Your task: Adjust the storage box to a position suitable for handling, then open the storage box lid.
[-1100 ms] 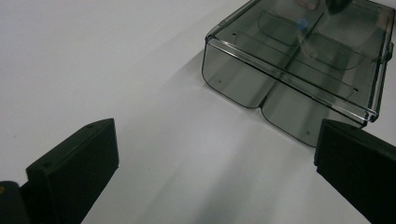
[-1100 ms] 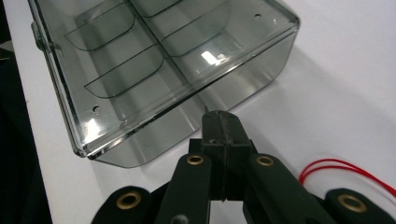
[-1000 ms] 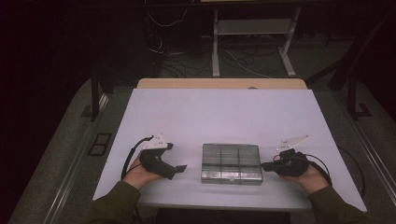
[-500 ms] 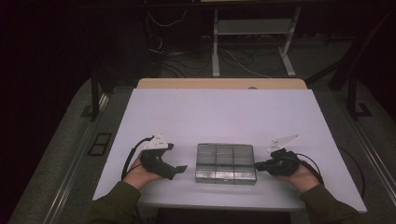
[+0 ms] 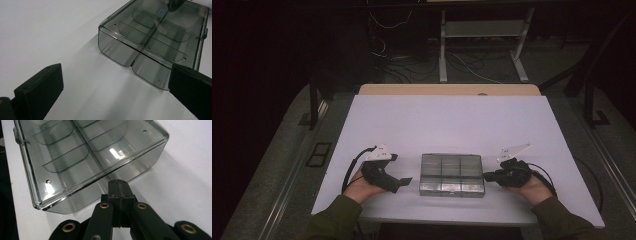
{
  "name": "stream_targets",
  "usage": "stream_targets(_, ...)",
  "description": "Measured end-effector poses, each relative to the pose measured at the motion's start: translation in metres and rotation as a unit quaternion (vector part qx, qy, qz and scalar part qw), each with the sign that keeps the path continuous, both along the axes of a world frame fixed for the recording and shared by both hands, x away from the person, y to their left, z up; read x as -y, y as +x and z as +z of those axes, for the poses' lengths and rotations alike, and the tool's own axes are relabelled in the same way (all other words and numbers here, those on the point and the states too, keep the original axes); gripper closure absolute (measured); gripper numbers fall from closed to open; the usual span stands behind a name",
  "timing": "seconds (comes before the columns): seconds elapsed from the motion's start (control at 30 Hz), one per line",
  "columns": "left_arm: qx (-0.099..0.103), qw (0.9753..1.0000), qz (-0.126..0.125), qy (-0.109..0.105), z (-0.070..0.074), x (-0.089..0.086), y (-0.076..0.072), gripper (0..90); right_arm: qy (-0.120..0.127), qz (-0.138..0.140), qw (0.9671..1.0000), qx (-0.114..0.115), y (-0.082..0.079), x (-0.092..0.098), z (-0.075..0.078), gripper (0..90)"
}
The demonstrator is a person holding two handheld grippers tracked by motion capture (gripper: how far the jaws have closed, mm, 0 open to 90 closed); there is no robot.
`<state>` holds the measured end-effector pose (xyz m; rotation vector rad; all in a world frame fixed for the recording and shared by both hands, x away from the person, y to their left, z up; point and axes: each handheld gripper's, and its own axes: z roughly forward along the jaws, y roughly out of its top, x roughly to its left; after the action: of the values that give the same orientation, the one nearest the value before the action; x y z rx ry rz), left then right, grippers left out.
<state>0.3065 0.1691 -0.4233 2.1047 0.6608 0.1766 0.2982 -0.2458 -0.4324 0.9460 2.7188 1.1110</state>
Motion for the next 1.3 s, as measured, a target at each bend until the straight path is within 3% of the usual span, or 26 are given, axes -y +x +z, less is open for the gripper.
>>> stream_targets(0.2,-0.001,1.0,0.001,0.0,0.0,0.0,-0.001,0.0,0.016,-0.029,0.9993,0.02,0.001,0.009,0.004,64.2)
stream_targets(0.23,-0.001,1.0,0.001,0.0,0.0,0.0,-0.001,0.0,0.016,-0.029,0.9993,0.02,0.001,0.009,0.004,64.2)
stream_targets(0.27,0.0,1.0,0.001,0.0,0.0,0.0,-0.001,0.0,0.022,-0.04,0.9986,0.026,0.001,0.013,0.005,56.8)
stream_targets(0.33,-0.001,1.0,0.002,-0.003,0.0,0.0,-0.001,0.0,0.025,-0.045,0.9983,0.029,0.001,0.015,0.006,53.6)
stream_targets(0.43,-0.001,1.0,0.0,-0.001,0.0,-0.001,-0.001,0.0,0.042,-0.072,0.9958,0.037,0.001,0.022,0.007,41.0)
stream_targets(0.67,-0.001,1.0,-0.002,0.001,0.0,-0.001,0.0,0.0,0.065,-0.085,0.9931,0.049,-0.004,0.03,0.014,35.3)
stream_targets(0.97,-0.002,1.0,0.006,-0.004,0.001,-0.002,-0.001,0.0,0.082,-0.087,0.9894,0.083,-0.011,0.035,0.022,27.9)
stream_targets(1.3,-0.002,1.0,0.009,-0.002,0.002,-0.004,-0.002,0.0,0.098,-0.074,0.9891,0.082,-0.032,0.037,0.019,27.3)
